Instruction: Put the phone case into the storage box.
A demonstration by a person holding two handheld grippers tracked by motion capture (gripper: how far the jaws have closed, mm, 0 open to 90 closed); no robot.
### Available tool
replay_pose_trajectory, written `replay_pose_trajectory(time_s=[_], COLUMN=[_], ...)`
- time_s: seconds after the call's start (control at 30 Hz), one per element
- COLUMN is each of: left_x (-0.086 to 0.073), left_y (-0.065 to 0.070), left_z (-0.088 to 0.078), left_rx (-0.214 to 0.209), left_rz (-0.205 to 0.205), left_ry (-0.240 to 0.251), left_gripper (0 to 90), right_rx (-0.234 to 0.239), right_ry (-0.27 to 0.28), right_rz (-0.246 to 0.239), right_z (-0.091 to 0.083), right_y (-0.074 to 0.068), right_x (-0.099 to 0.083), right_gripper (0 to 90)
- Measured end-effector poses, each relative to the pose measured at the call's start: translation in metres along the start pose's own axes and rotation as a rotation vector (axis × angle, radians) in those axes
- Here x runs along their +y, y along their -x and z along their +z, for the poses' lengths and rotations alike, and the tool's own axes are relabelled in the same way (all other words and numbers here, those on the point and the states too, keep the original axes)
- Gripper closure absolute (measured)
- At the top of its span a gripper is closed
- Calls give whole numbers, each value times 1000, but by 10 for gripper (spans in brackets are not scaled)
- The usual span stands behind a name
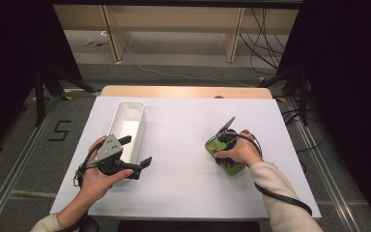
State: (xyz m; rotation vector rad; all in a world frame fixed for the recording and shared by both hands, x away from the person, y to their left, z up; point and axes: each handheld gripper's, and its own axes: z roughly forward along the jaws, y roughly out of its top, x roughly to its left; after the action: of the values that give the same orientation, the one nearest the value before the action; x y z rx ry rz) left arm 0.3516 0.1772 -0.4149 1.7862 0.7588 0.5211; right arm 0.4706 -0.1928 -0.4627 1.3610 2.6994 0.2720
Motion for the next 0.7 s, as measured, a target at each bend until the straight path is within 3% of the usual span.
replay_pose_trajectory(time_s=[0.33, 0.7], left_x=[0, 0], left_y=[0, 0], left_z=[0, 0], left_rx=[0, -2], left_rz=[-1, -1], left_ry=[1, 1], left_gripper=[0, 0], right_rx=[8, 20], right_ry=[18, 54], right_rz=[25, 14], right_z=[-1, -10], right_y=[1, 0], right_x=[-1, -2], right_gripper=[167, 168])
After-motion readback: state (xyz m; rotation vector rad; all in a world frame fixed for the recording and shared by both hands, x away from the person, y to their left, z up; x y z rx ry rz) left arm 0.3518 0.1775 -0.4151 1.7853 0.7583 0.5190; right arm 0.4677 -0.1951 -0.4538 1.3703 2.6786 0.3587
